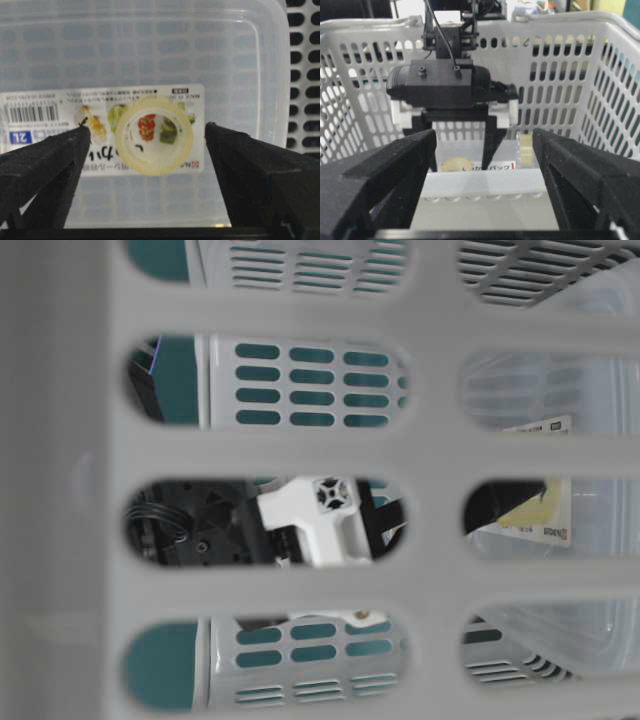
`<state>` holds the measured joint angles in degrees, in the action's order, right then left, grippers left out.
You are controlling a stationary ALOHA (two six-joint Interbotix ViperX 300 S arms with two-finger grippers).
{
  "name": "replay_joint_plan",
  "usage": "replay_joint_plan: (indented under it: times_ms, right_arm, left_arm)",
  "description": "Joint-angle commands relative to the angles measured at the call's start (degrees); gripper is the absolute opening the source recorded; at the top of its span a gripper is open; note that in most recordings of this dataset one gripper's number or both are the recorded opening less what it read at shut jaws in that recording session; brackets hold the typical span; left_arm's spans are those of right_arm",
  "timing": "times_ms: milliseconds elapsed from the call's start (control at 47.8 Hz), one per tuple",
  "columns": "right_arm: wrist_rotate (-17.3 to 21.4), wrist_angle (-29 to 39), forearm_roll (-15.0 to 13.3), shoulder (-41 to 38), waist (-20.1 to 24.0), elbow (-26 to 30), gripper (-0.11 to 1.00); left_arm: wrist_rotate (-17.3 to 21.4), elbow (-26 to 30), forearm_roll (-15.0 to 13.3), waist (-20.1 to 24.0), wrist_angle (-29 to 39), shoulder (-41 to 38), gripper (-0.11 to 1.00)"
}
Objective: Pick up the cellophane tape from the shopping basket with the left arm.
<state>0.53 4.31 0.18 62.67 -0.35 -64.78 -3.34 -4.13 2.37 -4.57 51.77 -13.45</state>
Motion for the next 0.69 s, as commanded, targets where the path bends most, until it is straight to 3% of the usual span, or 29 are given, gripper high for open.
replay_joint_plan:
  times_ms: [0, 251, 418, 670]
  right_arm:
    - [0.00, -0.62, 0.09, -0.26, -0.18, 0.35, 0.75]
    - [0.09, -0.97, 0.09, 0.26, -0.18, 0.00, 0.75]
    - [0.09, -1.76, 0.09, 1.41, -0.26, -0.44, 0.75]
    - [0.09, -1.76, 0.26, 2.37, -0.26, -0.88, 0.75]
  left_arm:
    - [-0.09, -0.35, 0.18, -0.09, -2.02, 0.26, 0.90]
    - [-0.26, -0.79, 0.18, -0.09, -2.72, 0.26, 0.84]
    - [0.62, 0.26, 0.18, 0.00, -2.11, 0.88, 0.49]
    - [1.14, 9.14, 0.18, 0.35, 8.70, 4.75, 0.50]
